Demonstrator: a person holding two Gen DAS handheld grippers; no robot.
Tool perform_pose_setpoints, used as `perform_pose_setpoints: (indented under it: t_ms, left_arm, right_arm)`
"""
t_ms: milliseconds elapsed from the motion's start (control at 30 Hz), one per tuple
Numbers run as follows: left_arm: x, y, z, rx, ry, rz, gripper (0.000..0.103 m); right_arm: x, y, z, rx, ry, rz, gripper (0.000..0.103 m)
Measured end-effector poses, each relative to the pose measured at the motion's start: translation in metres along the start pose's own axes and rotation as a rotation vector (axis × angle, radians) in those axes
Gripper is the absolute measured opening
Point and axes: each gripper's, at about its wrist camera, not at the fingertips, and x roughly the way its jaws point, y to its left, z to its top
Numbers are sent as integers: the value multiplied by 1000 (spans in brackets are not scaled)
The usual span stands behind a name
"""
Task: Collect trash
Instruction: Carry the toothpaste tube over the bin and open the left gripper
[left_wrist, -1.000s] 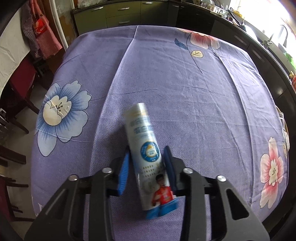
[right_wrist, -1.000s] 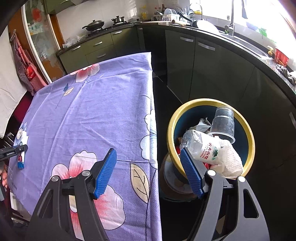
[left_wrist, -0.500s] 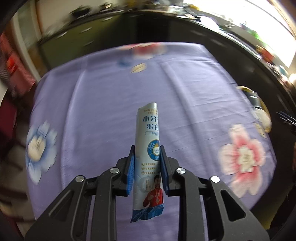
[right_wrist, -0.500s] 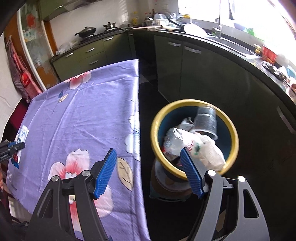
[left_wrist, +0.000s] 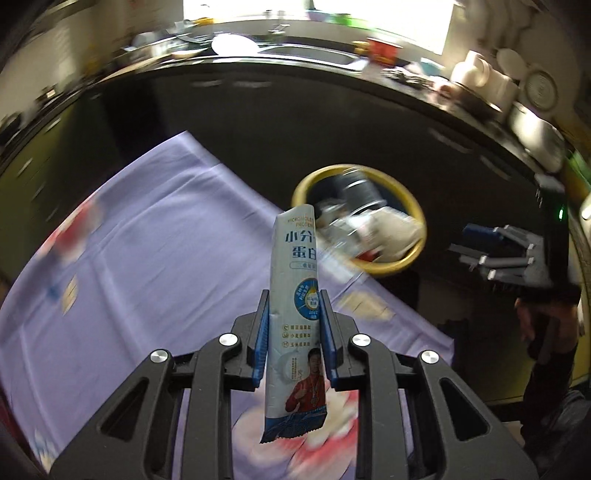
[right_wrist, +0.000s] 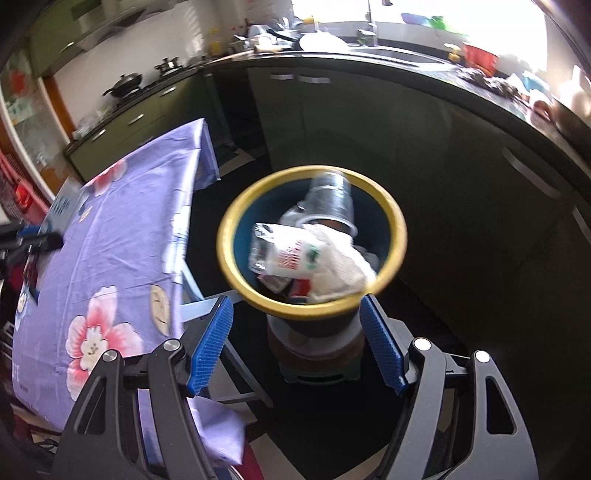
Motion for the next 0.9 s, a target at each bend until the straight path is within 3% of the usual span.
perform_pose_setpoints:
  t_ms: [133, 333, 533, 667, 900]
  left_arm:
    - [44, -20, 50, 7, 37, -73, 24]
    - [123, -52, 107, 20, 105, -95, 24]
    - [179, -65, 132, -49, 168, -48, 27]
    - [202, -64, 140, -95, 179, -10, 47]
    - [186, -63, 131, -99, 146, 0, 62]
  right_arm:
    - [1, -22, -4, 42, 16, -10, 71]
    - [-4, -40, -8, 69, 22, -15, 71]
    - [-7, -49, -11, 87, 16, -8, 71]
    - [-7, -53, -13, 99, 17, -1, 71]
    - [-13, -51, -17, 103, 2, 12, 72]
